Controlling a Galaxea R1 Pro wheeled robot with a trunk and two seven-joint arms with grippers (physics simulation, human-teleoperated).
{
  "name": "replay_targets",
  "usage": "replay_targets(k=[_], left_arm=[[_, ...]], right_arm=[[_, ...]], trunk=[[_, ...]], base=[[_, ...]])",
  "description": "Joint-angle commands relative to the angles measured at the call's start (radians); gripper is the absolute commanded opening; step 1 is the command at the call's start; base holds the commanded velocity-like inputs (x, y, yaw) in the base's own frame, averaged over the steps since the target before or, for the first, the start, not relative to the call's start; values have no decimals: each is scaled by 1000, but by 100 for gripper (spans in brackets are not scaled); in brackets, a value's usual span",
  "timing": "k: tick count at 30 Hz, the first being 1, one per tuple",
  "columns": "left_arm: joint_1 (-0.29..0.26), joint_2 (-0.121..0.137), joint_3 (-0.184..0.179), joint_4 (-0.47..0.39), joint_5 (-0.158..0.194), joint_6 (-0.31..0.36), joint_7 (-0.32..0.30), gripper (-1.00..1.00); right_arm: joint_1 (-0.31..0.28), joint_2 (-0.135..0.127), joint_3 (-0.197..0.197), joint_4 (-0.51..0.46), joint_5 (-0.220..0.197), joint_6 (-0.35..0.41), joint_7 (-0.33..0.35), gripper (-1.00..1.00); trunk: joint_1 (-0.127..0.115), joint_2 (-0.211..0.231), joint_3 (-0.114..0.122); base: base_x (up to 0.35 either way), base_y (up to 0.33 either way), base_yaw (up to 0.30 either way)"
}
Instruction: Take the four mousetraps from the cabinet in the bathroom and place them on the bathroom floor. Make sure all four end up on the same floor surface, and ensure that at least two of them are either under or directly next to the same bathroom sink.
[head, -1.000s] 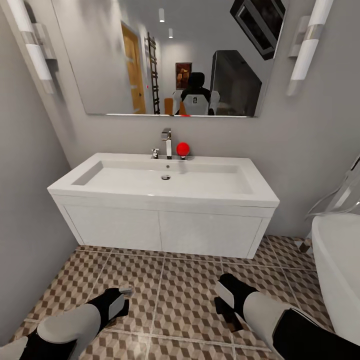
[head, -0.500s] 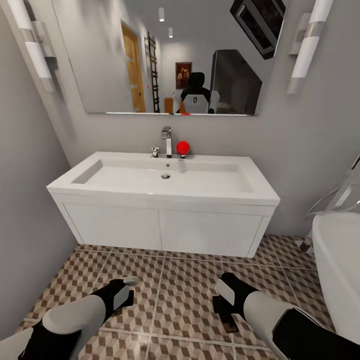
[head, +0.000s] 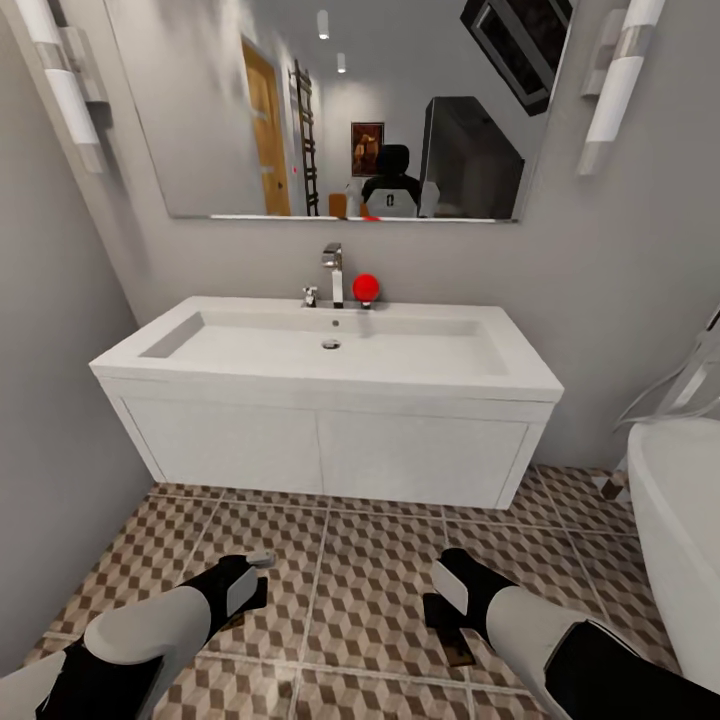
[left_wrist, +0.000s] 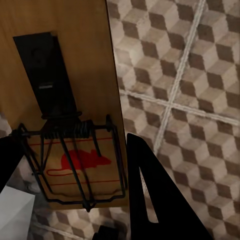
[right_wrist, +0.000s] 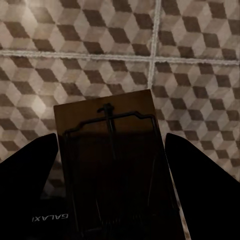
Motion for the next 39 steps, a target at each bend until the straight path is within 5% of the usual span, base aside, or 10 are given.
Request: replay_targets(k=[1, 13, 28, 39], left_arm=[[0, 0, -9, 2, 7, 5, 1, -100], [0, 6, -11, 1, 5, 4, -28, -100], [0, 10, -10, 10, 7, 1, -50, -100], [0, 46, -9, 9, 7, 6, -92, -100]], right_arm=[[0, 0, 7, -2, -11, 2, -8, -100], [0, -9, 4, -2, -12, -1, -5, -100], [0, -4, 6, -2, -14, 2, -4, -100], [0, -4, 7, -2, -11, -2, -5, -100]], trunk=[[4, -8, -4], [50, -92, -51], [50, -92, -51], [50, -92, -51]], base=[[0, 0, 0], [0, 0, 0], [0, 0, 0], [190, -107, 0]])
